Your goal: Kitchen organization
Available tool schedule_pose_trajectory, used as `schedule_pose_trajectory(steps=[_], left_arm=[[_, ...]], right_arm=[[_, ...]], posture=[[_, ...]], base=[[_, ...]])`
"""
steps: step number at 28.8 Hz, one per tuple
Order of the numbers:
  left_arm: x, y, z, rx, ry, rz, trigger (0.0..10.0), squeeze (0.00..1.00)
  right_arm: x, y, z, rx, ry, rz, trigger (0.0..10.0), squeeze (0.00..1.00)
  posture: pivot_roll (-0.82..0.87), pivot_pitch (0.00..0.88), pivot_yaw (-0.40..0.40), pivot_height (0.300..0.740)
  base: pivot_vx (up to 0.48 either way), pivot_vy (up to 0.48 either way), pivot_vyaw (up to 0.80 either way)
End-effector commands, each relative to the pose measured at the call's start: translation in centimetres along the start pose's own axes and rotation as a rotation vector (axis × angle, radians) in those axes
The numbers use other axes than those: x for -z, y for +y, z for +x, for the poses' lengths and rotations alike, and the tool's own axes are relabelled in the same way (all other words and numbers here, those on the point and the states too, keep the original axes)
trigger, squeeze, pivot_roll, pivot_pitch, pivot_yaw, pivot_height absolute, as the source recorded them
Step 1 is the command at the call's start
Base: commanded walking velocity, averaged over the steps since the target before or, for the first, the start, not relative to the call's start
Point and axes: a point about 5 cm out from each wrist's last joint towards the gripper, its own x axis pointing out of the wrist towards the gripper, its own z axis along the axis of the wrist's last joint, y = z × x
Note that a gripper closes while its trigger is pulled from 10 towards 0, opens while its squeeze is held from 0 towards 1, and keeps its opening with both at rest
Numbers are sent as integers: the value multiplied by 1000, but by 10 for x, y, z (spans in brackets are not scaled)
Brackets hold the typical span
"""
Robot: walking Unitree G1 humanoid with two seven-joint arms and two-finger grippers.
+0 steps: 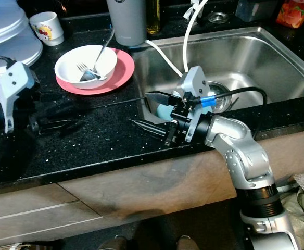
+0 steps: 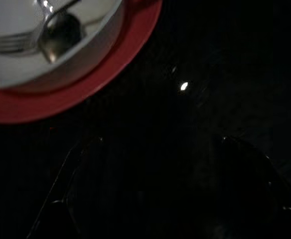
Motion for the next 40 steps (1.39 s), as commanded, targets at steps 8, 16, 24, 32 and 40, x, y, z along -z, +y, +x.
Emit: schedule_pose_trajectory(steps=[8, 16, 24, 32, 40], left_arm=[[26, 11, 5, -88, 22, -79, 10000, 0], [31, 10, 19, -12, -19, -171, 10000, 0], [40, 7, 21, 98, 62, -164, 9882, 0], [54, 6, 16, 155, 134, -157, 0, 0], [58, 2, 14, 201, 146, -170, 0, 0]], right_arm=[[1, 0, 0, -9, 7, 3, 10000, 0], [1, 0, -1, -8, 11, 1, 10000, 0], [1, 0, -2, -5, 15, -3, 10000, 0], [1, 0, -2, -7, 19, -7, 10000, 0], [1, 0, -2, -13, 21, -11, 10000, 0]], posture=[[55, 144, 18, 740], [49, 144, 21, 740], [44, 141, 28, 740], [45, 132, 26, 740], [44, 121, 23, 740]], base=[[0, 0, 0], [0, 0, 0], [0, 0, 0], [0, 0, 0], [0, 0, 0]])
